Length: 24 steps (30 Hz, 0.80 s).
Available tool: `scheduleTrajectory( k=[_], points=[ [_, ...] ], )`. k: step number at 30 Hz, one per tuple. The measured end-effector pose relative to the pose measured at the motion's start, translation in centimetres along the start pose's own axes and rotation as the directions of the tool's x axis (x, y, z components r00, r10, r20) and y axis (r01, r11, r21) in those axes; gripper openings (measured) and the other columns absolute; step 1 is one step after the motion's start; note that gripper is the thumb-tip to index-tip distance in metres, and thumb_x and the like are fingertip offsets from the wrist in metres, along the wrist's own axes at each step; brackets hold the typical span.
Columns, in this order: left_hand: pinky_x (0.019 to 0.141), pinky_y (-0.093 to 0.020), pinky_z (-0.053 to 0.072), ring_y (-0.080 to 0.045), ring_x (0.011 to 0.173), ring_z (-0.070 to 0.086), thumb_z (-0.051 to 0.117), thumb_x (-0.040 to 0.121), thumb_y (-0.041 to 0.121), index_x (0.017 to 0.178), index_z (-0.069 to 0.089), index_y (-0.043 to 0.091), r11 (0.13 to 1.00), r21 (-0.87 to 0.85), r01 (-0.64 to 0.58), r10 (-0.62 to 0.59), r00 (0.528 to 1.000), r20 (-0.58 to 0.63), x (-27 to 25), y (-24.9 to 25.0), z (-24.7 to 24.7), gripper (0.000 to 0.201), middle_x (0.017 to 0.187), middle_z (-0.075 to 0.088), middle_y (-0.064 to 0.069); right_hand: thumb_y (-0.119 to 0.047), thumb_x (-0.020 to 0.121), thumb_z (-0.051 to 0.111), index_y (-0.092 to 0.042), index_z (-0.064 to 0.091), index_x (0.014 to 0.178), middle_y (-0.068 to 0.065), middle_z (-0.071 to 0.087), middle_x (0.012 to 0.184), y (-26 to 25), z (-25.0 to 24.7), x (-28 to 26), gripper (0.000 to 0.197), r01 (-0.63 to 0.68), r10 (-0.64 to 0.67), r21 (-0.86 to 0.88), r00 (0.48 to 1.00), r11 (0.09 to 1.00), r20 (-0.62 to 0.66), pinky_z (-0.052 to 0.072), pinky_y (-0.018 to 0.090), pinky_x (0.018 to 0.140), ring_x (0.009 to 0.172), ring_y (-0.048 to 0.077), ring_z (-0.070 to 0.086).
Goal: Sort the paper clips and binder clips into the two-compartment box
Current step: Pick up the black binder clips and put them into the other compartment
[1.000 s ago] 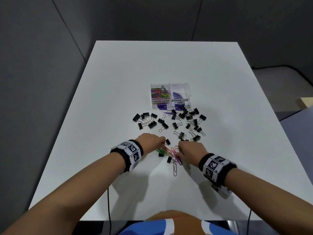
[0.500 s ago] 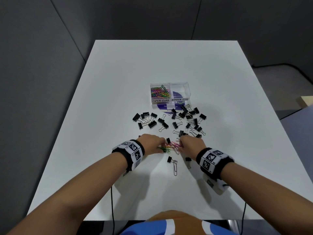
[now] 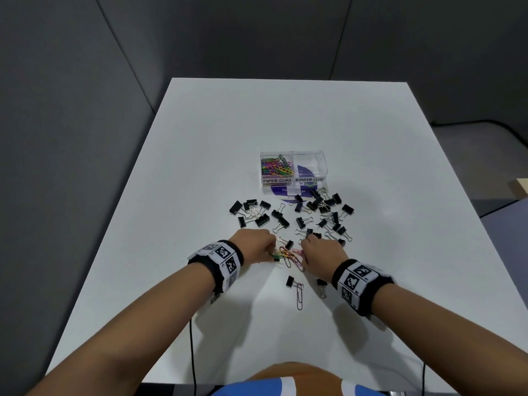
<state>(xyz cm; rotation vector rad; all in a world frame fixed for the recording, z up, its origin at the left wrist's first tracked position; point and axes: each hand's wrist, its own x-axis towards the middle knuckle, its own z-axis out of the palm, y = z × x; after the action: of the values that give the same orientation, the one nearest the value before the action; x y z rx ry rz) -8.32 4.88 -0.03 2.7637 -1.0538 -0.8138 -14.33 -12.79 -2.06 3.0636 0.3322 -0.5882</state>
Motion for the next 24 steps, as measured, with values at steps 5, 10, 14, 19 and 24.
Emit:
scheduleTrajectory(
  k=[5,10,14,19,24],
  points=[
    [0.074,-0.025,0.038,-0.023,0.098,0.06,0.056,0.092,0.03,0.108,0.057,0.013,1.0,-0.027,0.008,-0.009,1.0,-0.012,-0.4,-0.5,0.0,0.024,0.108,0.067,-0.004,-0.024,0.095,0.038,-0.007,0.048,0.109,0.009,0.061,0.105,0.6,-0.4,-0.2,0.023,0.009,-0.008,0.036,1.0,0.999,-0.013,0.036,0.031,0.063,0.09,0.027,0.061],
    [0.083,-0.028,0.046,-0.019,0.1,0.063,0.044,0.098,0.033,0.124,0.054,0.021,0.997,-0.08,0.005,-0.005,1.0,0.0,-0.6,-0.4,0.1,0.031,0.11,0.068,0.001,-0.02,0.096,0.037,-0.008,0.046,0.113,0.002,0.053,0.073,1.2,-0.7,-0.8,0.023,0.032,-0.032,0.083,0.999,0.996,-0.005,0.032,0.028,0.055,0.063,0.023,0.046],
    [0.078,-0.027,0.042,-0.023,0.09,0.058,0.035,0.099,0.023,0.122,0.051,0.015,0.995,-0.097,0.031,-0.03,1.0,0.009,-0.8,-0.7,0.3,0.029,0.11,0.066,-0.004,-0.021,0.097,0.036,-0.01,0.048,0.114,0.006,0.063,0.084,1.7,-0.5,-1.8,0.023,0.033,-0.034,0.119,0.999,0.992,0.0,0.035,0.028,0.06,0.069,0.025,0.052],
    [0.073,-0.032,0.041,-0.029,0.082,0.058,0.029,0.102,0.03,0.114,0.047,0.005,0.995,-0.076,0.066,-0.069,0.997,-0.034,-1.1,-0.8,0.6,0.033,0.101,0.068,-0.013,-0.019,0.097,0.036,-0.01,0.048,0.1,0.007,0.062,0.094,1.9,-0.2,-2.3,0.016,-0.095,0.087,0.306,0.995,0.947,0.039,0.043,0.035,0.07,0.082,0.027,0.058],
    [0.07,-0.029,0.035,-0.03,0.087,0.058,0.029,0.103,0.035,0.11,0.051,0.004,0.999,-0.007,0.051,-0.051,0.999,-0.001,-1.0,0.0,1.1,0.04,0.101,0.067,-0.016,-0.029,0.096,0.038,-0.015,0.038,0.088,0.002,0.051,0.078,2.0,-0.3,-2.4,0.017,-0.151,0.15,0.364,0.988,0.919,0.031,0.037,0.031,0.065,0.072,0.025,0.05]
  ],
)
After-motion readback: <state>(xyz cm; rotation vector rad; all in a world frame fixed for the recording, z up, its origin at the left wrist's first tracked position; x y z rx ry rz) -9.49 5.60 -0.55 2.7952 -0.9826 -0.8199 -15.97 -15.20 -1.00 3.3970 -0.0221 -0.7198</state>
